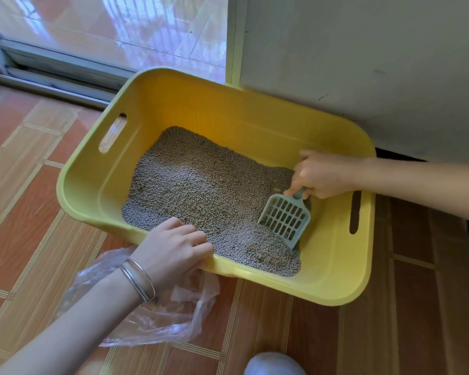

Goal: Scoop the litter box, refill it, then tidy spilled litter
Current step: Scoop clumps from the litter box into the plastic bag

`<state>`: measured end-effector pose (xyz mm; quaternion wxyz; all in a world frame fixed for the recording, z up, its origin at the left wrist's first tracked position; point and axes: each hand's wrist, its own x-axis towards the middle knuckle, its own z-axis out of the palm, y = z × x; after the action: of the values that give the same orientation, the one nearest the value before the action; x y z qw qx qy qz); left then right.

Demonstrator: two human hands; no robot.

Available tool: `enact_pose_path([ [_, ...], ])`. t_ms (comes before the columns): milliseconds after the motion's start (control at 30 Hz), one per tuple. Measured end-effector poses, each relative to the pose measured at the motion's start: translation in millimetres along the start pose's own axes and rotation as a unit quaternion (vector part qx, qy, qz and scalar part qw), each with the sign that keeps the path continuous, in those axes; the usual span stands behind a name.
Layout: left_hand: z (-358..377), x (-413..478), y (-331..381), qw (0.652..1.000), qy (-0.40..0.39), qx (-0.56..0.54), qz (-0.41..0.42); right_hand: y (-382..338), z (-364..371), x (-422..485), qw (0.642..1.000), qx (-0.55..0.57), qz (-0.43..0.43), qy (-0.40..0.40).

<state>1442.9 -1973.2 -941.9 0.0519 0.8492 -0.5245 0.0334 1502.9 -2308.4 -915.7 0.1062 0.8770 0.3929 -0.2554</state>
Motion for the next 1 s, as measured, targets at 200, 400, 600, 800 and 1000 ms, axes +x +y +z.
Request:
enact_pose_path([
  [200, 0.7, 4.6, 1.7, 1.000, 0.010, -0.003, -0.011, -28.4, 0.8, 36.3, 0.989, 0.129, -0.058, -0.030],
  [400, 2.5, 1.5, 1.8, 0.999, 0.020, -0.023, -0.033, -18.3, 7.4, 48.2, 0.952, 0.298, -0.023, -0.069],
  [600, 2.4, -0.4, 1.0, 0.999, 0.027, -0.020, -0.031, -11.4, 2.6, 47.6, 0.928, 0.372, 0.019, -0.023],
  [800, 0.0, -6.4, -8.3, 0.999, 0.016, -0.024, -0.016, -6.1, -1.3, 39.7, 0.937, 0.347, 0.045, -0.013],
  [1000, -5.3, -17.4, -28.5, 0.998, -0.009, -0.014, -0.055, -9.5, -3.0, 29.7, 0.933, 0.339, 0.096, 0.067],
])
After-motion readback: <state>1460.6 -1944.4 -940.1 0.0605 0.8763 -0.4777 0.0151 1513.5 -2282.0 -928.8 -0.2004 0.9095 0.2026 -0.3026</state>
